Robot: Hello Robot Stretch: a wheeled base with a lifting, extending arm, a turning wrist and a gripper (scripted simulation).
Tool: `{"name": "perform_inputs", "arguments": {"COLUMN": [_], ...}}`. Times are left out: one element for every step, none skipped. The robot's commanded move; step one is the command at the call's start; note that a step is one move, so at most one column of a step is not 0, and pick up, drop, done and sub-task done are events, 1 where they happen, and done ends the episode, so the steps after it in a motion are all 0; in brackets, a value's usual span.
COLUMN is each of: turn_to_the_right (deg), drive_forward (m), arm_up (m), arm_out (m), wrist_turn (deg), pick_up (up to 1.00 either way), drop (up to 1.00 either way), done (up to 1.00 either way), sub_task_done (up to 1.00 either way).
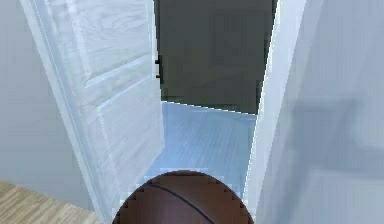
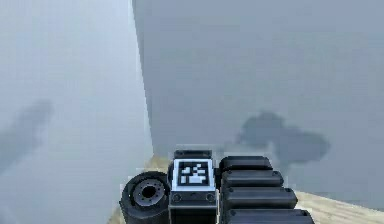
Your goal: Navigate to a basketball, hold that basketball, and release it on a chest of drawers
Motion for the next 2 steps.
{"name": "perform_inputs", "arguments": {"turn_to_the_right": [0.0,45.0], "drive_forward": [0.85,0.0], "arm_up": [0.0,0.0], "arm_out": [0.0,0.0], "wrist_turn": [0.0,0.0], "pick_up": [0.0,0.0], "drop": [0.0,0.0], "done": [0.0,0.0], "sub_task_done": [0.0,0.0]}}
